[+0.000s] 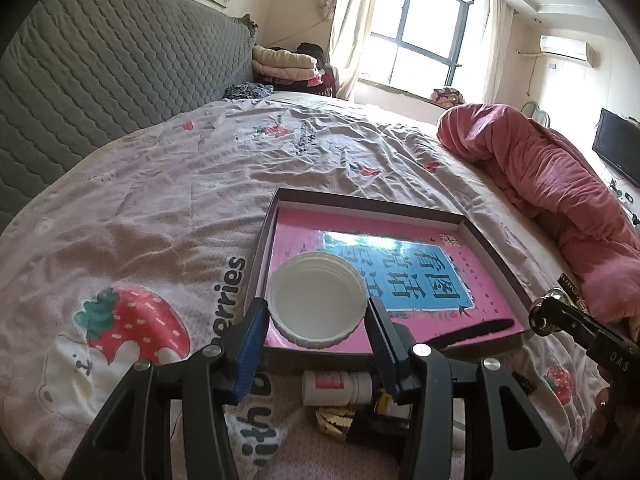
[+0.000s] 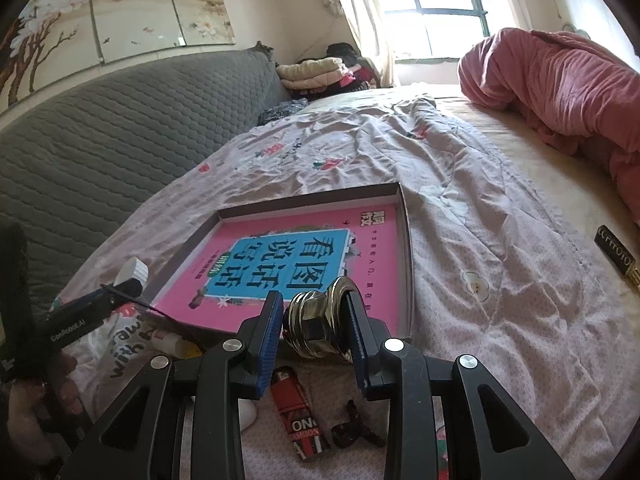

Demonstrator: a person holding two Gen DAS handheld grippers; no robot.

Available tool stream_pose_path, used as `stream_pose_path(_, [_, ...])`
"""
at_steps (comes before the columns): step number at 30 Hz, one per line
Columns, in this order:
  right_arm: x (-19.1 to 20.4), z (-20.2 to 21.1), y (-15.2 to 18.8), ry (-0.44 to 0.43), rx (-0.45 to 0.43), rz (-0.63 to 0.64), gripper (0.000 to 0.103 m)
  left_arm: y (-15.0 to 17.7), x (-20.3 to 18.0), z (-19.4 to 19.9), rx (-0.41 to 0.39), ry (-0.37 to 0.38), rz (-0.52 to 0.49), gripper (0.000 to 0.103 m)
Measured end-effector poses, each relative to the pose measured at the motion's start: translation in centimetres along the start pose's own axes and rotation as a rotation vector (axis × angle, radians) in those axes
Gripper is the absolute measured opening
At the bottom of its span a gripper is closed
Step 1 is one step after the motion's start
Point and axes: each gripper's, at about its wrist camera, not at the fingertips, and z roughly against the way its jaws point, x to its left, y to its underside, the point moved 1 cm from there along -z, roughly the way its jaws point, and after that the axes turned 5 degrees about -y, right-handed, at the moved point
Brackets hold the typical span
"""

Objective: Organize rigid objects
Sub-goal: 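Lift and carry the white cap and metal cylinder over the pink book tray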

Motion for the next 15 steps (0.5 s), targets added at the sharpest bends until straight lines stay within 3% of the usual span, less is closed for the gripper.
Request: stream_pose_path(15, [0.1, -2.6, -0.6, 0.066, 0.024, 0.070, 0.032, -0.2, -1.3, -2.7, 0.047, 0.009, -0.053, 0.050])
